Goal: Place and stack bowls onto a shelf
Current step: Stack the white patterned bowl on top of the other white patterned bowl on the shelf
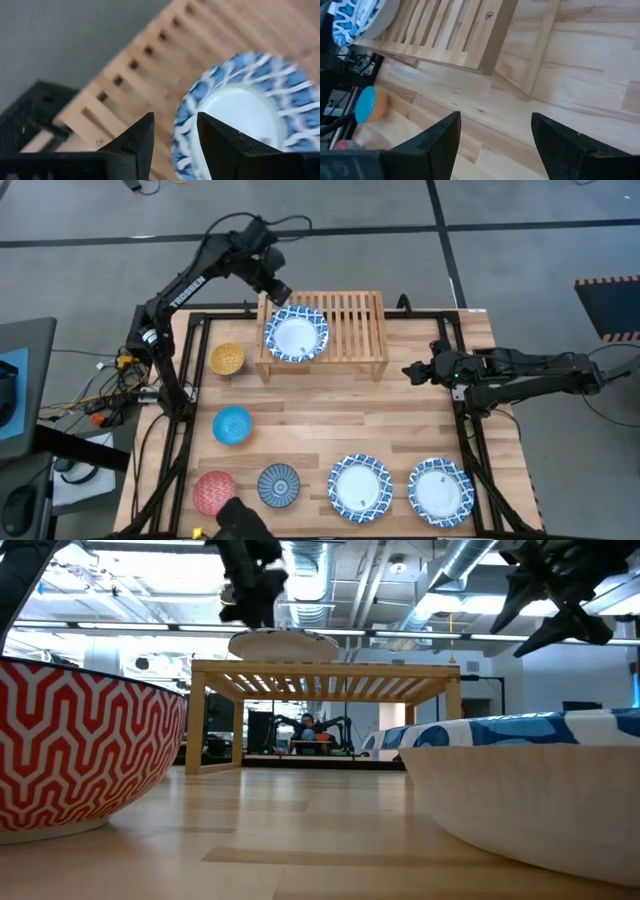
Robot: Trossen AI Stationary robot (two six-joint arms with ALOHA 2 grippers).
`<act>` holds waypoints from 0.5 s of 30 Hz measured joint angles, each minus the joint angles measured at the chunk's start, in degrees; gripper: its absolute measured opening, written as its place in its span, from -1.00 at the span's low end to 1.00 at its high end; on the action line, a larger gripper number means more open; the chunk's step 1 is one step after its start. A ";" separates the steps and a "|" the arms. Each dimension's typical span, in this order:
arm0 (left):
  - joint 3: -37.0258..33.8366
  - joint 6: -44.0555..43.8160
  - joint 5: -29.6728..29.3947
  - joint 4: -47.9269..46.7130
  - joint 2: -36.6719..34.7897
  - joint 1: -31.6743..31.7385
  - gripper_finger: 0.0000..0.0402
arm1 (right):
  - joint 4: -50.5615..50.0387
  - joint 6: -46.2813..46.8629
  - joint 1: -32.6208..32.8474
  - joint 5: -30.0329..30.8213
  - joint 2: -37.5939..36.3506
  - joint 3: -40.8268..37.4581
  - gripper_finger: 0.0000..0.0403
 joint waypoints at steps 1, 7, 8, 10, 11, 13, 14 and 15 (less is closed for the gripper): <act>1.17 0.09 0.30 0.07 -0.09 -0.77 -0.34 | -0.04 -0.01 0.00 -0.01 0.03 0.00 0.34; -1.71 2.55 -4.21 1.50 -0.05 -10.56 -0.34 | -0.10 -0.05 0.00 -0.02 0.04 0.00 0.34; -2.97 3.03 -6.74 2.22 -0.03 -12.38 -0.34 | -0.12 -0.05 0.00 -0.01 0.04 0.00 0.34; -5.02 4.08 -12.07 3.26 0.05 -15.09 -0.34 | -0.12 -0.06 0.00 -0.01 0.04 0.00 0.34; -5.88 4.52 -13.92 3.44 0.05 -16.04 -0.34 | -0.12 -0.07 0.00 0.00 0.04 0.00 0.34; -7.46 4.68 -15.24 3.88 0.05 -16.75 -0.34 | -0.15 -0.14 0.00 -0.02 0.04 0.00 0.34; -8.69 4.68 -15.22 4.56 0.04 -16.84 -0.34 | -0.15 -0.19 0.00 -0.01 0.04 0.00 0.34; -10.15 4.64 -15.18 5.38 0.03 -16.90 -0.34 | -0.15 -0.23 0.00 -0.02 0.04 0.00 0.34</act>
